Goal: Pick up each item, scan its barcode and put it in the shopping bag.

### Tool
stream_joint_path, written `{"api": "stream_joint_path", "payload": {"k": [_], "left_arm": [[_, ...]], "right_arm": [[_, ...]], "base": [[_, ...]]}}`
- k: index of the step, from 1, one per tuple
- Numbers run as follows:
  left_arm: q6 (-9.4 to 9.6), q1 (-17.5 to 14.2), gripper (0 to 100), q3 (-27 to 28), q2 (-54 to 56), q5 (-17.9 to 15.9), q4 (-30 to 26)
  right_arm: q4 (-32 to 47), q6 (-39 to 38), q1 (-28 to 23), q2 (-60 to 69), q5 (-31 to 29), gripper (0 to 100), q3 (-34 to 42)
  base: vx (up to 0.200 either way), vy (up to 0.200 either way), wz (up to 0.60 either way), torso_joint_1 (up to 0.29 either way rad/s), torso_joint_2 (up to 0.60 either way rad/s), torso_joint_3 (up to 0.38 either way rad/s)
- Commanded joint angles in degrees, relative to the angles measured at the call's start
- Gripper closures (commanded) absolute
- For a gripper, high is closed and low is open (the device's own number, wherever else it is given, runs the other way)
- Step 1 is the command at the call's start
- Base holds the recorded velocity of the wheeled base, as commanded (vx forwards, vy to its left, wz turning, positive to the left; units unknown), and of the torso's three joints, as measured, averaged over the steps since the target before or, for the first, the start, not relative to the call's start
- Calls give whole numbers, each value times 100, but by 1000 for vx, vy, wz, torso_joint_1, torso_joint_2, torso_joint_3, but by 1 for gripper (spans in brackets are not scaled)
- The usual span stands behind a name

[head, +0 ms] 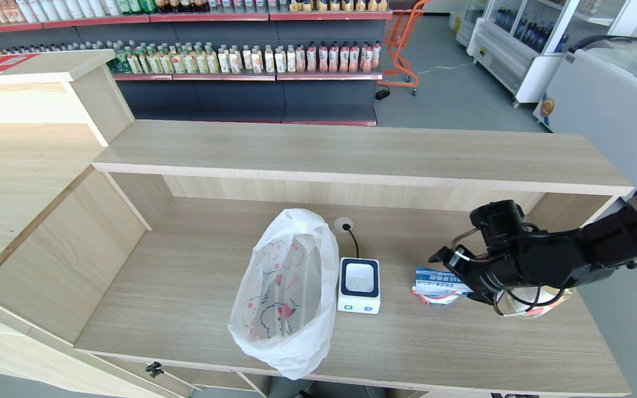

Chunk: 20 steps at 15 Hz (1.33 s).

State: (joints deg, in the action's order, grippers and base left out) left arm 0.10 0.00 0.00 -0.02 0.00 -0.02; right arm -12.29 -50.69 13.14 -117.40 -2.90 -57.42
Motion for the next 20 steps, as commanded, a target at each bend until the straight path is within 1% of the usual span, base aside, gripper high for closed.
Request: {"api": "stream_joint_path", "payload": {"k": [1,5,11,13,14,15,16,18,20], "left_arm": [[-1,0,0,0,-6,0,2],[-1,0,0,0,-6,0,2],[-1,0,0,0,-6,0,2],[-1,0,0,0,-6,0,2],[-1,0,0,0,-6,0,2],[-1,0,0,0,-6,0,2],[-1,0,0,0,-6,0,2],[-1,0,0,0,-6,0,2],[-1,0,0,0,-6,0,2]], "right_arm": [[-28,-2,13,-266,-9,0,-147],[-599,15,-5,-574,-9,0,-226],[-661,15,-13,-978,-17,0,-323],[-661,33,-40,-1084,-17,0,-542],[-661,94,-40,-1084,-17,100,-578],[-652,288,-84,-1092,-9,100,-578],[-634,666,-110,-1145,0,100,-516],[-652,1184,-110,-1224,0,100,-498],[-652,1492,-110,-1251,0,100,-507]], "base": [[0,0,0,0,0,0],[0,0,0,0,0,0],[0,0,0,0,0,0],[0,0,0,0,0,0],[0,0,0,0,0,0],[0,0,0,0,0,0],[0,0,0,0,0,0],[0,0,0,0,0,0],[0,0,0,0,0,0]]}}
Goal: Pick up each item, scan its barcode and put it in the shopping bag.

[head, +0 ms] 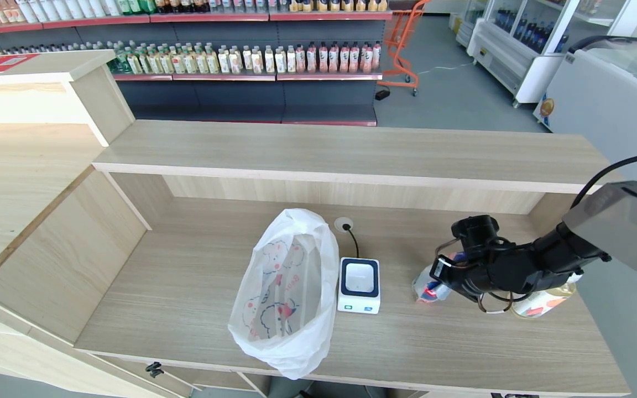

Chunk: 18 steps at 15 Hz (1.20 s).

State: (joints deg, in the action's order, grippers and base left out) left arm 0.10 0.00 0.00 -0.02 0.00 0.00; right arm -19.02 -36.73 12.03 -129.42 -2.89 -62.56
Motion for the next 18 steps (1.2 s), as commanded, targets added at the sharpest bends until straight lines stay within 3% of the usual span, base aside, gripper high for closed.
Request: {"api": "stream_joint_path", "payload": {"k": [1,4,5,6,9,13,17,18], "left_arm": [[-1,0,0,0,-6,0,0],[-1,0,0,0,-6,0,0],[-1,0,0,0,-6,0,0],[-1,0,0,0,-6,0,0],[-1,0,0,0,-6,0,0],[-1,0,0,0,-6,0,0],[-1,0,0,0,-6,0,0],[-1,0,0,0,-6,0,0]], "right_arm": [[30,298,1,-14,-1,100,78],[12,465,10,646,210,100,262],[38,527,-34,1278,667,100,411],[74,957,-316,2228,1669,100,877],[539,2645,-1036,3441,4736,100,1273],[504,3348,-1230,3537,7294,100,1246],[548,3348,-773,3845,8348,100,1326],[539,3348,-614,3854,8348,100,1387]], "base": [[0,0,0,0,0,0],[0,0,0,0,0,0],[0,0,0,0,0,0],[0,0,0,0,0,0],[0,0,0,0,0,0],[0,0,0,0,0,0],[0,0,0,0,0,0],[0,0,0,0,0,0]]}}
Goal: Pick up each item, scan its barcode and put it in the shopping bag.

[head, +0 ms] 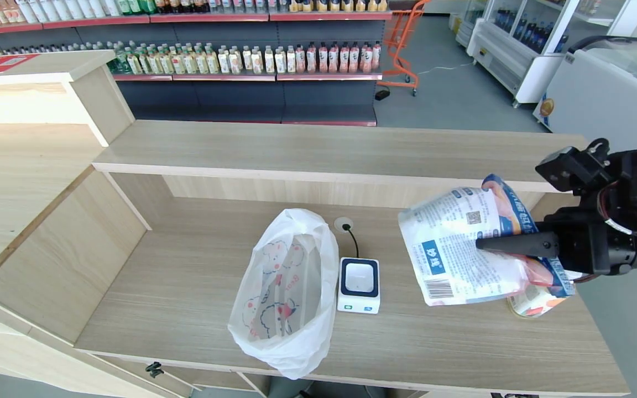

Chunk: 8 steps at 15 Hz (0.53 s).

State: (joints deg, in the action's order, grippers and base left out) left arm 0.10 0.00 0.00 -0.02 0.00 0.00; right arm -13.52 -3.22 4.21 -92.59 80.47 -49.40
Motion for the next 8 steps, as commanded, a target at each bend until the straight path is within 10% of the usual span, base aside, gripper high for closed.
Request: {"api": "stream_joint_path", "payload": {"k": [1,8], "left_arm": [[-1,0,0,0,-6,0,0],[-1,0,0,0,-6,0,0]], "right_arm": [[-10,5,212,180,13,100,106],[95,-21,432,373,13,100,387]], "base": [[0,0,0,0,0,0],[0,0,0,0,0,0]]}}
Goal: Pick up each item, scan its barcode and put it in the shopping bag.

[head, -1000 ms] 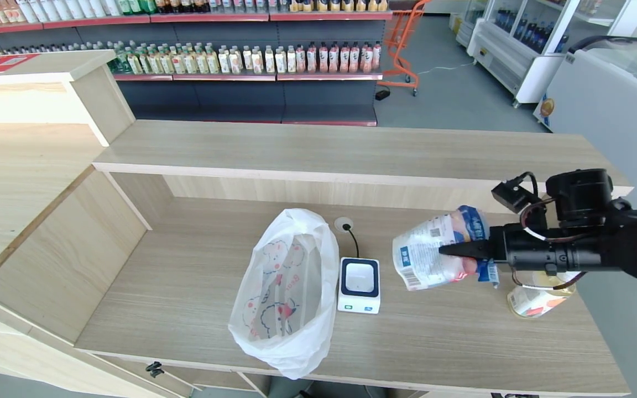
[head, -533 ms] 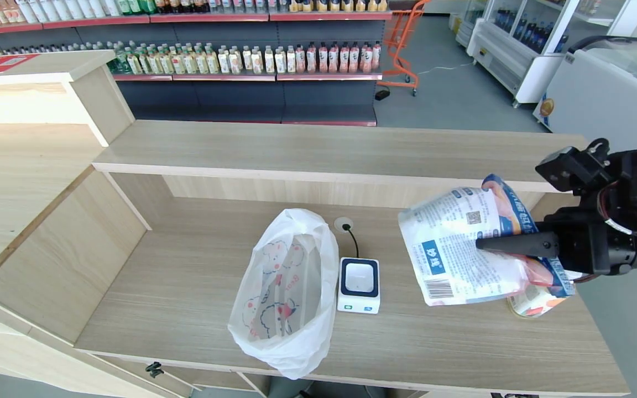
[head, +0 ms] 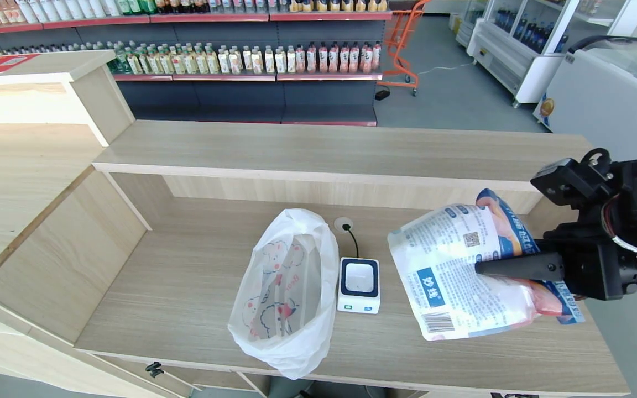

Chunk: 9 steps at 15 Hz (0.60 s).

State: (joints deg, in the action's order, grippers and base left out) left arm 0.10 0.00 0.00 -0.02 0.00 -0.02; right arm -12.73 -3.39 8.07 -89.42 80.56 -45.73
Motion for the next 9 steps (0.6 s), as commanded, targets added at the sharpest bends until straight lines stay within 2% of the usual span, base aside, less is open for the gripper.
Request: {"api": "stream_joint_path", "payload": {"k": [1,9], "left_arm": [[-1,0,0,0,-6,0,2],[-1,0,0,0,-6,0,2]], "right_arm": [[51,-4,89,82,4,100,46],[51,5,265,56,-40,100,152]], "base": [[0,0,0,0,0,0],[0,0,0,0,0,0]]}}
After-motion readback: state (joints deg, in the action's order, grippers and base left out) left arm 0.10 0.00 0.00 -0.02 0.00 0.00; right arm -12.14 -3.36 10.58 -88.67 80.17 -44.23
